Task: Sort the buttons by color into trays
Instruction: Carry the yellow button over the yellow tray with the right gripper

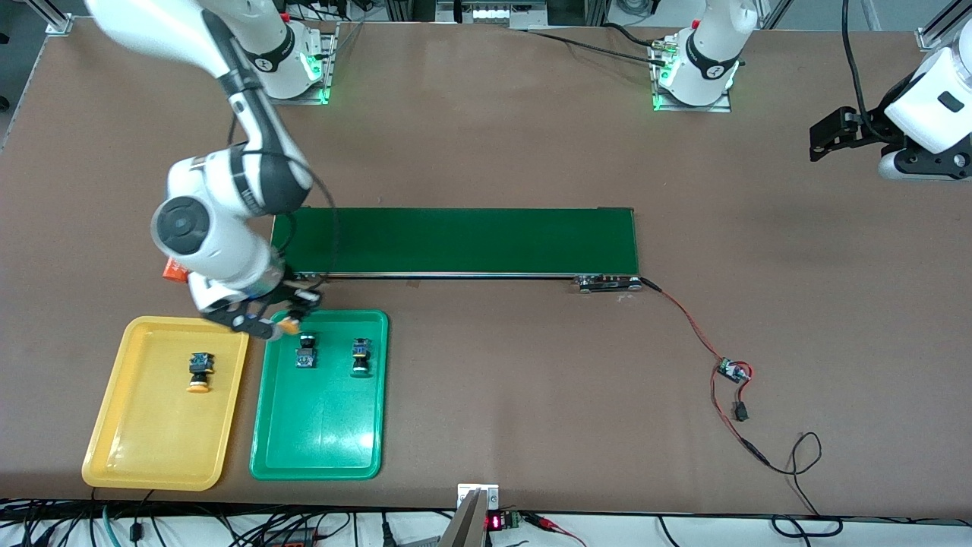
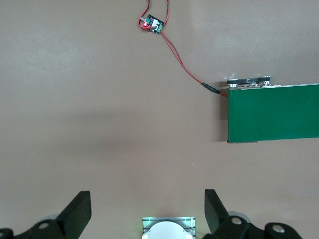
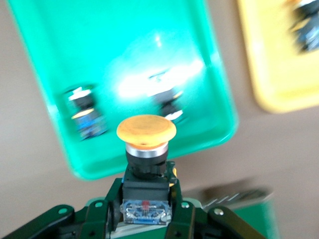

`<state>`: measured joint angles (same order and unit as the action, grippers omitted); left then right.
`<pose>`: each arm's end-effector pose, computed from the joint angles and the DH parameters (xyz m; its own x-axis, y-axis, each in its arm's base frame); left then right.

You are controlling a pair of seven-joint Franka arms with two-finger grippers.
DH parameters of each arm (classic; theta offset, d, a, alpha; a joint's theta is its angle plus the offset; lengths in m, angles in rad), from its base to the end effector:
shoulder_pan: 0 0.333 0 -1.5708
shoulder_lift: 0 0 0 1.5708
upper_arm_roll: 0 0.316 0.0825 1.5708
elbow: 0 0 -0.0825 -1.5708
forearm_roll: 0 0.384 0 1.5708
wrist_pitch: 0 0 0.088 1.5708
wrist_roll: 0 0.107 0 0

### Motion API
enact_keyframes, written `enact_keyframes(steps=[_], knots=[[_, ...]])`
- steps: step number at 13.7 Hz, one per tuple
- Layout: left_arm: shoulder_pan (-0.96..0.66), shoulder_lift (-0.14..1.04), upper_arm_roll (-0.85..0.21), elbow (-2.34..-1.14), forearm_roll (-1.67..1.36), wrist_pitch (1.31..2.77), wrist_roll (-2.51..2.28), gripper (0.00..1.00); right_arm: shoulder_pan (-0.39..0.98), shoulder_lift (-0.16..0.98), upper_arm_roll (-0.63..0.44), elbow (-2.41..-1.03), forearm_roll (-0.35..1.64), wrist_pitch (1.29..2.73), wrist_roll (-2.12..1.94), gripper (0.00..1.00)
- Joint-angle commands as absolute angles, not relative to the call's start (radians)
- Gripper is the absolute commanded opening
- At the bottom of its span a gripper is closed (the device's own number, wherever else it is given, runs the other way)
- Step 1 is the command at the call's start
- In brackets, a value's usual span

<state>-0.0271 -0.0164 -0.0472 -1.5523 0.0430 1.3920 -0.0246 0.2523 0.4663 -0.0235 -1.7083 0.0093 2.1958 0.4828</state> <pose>0.5288 -0.0344 0.6278 0.9890 -0.0412 -0.1421 -0.0483 -0.9977 -0.0473 0.6511 0.1536 0.3230 0.9670 -0.2540 0.0203 -0.2539 -0.9672 -0.0073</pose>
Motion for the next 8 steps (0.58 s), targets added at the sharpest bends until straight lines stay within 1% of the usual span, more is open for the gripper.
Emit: enact_keyframes(steps=[1,2,4,6,8], knots=[[-0.02,-0.006,-0.048,-1.525,0.029,1.37,-0.005,1.0,0.155,0.528,-0.011,-1.667,-0.061,2.183,0.326,0.18],[-0.02,-0.006,-0.049,-1.525,0.029,1.37,-0.005,1.0,0.118,0.538,-0.024,-1.664,-0.087,2.19,0.252,0.18],[-0.02,-0.006,-0.048,-1.525,0.029,1.37,-0.005,1.0,0.02,0.59,-0.032,-1.608,-0.1,2.197,0.062,0.18],[-0.02,-0.006,-0.048,-1.525,0.029,1.37,-0.005,1.0,-0.029,0.618,-0.032,-1.579,-0.1,2.213,-0.076,0.18],[-0.02,-0.006,-0.048,-1.525,0.029,1.37,-0.005,1.0,-0.075,0.655,-0.032,-1.578,-0.101,2.314,-0.177,0.18]])
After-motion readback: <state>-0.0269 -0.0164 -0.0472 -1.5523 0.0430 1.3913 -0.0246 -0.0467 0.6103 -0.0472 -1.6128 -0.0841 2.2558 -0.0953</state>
